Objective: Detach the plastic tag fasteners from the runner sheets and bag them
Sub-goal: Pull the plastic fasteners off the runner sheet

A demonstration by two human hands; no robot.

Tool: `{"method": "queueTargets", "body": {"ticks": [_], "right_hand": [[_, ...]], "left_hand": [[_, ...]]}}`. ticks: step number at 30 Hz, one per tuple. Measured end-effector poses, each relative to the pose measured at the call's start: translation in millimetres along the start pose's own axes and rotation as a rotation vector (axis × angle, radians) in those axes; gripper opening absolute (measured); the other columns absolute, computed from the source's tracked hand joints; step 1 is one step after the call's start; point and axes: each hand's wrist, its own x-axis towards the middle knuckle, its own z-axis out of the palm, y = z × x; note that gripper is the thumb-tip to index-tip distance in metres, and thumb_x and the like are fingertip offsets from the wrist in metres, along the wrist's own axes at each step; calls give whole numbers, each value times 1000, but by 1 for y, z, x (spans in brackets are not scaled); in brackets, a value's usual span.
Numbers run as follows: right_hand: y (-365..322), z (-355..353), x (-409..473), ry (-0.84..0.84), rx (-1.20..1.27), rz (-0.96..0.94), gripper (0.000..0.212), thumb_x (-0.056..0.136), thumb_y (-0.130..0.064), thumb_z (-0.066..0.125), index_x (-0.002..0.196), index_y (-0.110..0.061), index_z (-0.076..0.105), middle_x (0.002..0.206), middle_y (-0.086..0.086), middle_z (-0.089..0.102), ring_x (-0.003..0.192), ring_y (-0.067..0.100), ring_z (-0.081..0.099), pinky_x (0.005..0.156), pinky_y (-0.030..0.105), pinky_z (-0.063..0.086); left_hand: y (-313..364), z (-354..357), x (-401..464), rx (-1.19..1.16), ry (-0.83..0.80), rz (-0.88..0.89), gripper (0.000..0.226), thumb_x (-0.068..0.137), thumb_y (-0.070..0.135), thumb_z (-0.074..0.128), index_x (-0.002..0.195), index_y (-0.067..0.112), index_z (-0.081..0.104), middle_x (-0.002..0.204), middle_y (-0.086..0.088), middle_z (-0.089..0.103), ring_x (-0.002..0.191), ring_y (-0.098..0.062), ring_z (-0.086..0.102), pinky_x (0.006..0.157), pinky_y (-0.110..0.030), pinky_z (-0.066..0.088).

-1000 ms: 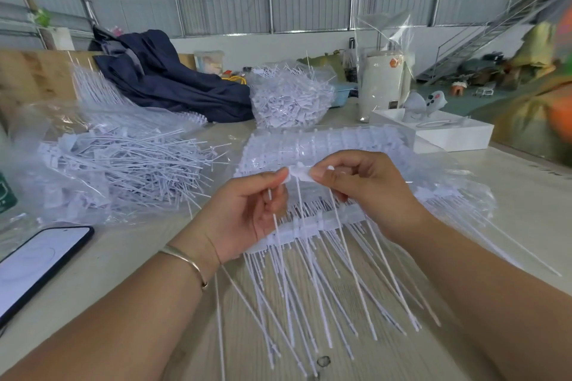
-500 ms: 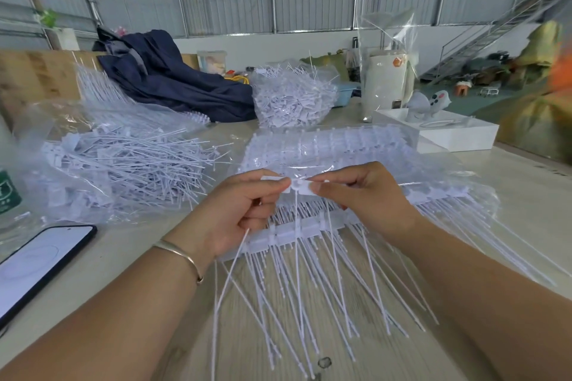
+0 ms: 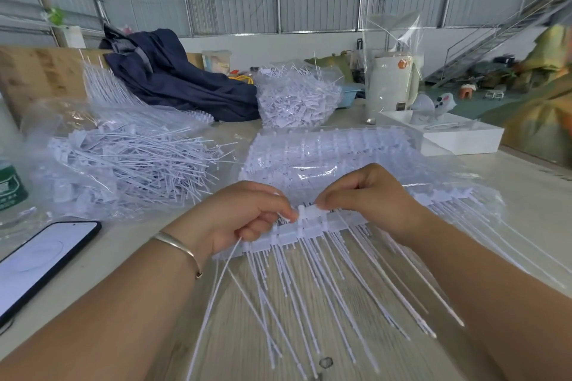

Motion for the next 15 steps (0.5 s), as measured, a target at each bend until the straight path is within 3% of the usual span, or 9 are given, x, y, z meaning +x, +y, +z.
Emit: {"method": "queueTargets", "body": {"ticks": [3,5,6,8,10,12,15], "right_hand": [[1,4,0,15,-128,-1,3,70,-18,77,72,-17,80,80,10,75,87,27,70,83,40,55],[1,3,-1,49,-160,-17,3,71,-19,77,70,-18,79,81,16,73,87,32,68,84,44,55],[0,1,0,66,-149,-37,3,72,-20,77,70,-20,79,79,12,74,84,28,70,80,40,55],[-1,-3,1,81,-118,-103,5,75,-25,78,71,-22,79,73,-3,74,73,13,69,69,22,52],[-3,-1,1,96,-166,-185,21,79,-37,76,71,-18,74,60,-13,64,54,4,54,57,11,39],[-2,3,0,111,-282,-251,43,80,-52,65,70,-10,63,51,-12,45,46,4,37,50,14,30],[-1,3,-1,135,-435,-288,56,79,-62,49,73,-6,50,53,-4,37,48,8,33,52,26,29]], "left_hand": [[0,4,-2,381,196,40,19,72,10,75,62,12,59,48,1,38,42,-13,30,44,-19,23],[-4,6,-1,726,381,113,27,76,14,69,57,12,50,48,1,39,43,-14,37,44,-19,26],[-6,7,0,741,426,140,33,78,14,68,54,13,46,45,2,39,40,-11,39,40,-18,27],[-8,9,2,602,393,172,35,78,15,75,53,13,50,40,8,42,36,-4,40,36,-14,27],[-4,13,1,448,344,191,21,73,15,81,67,8,61,52,7,51,43,-4,46,44,-16,34],[-4,15,2,346,328,200,18,76,14,77,80,8,61,62,0,50,51,-12,45,53,-22,36],[-5,15,4,119,328,170,19,91,24,65,91,7,57,62,-3,44,45,-13,37,46,-23,32]]}}
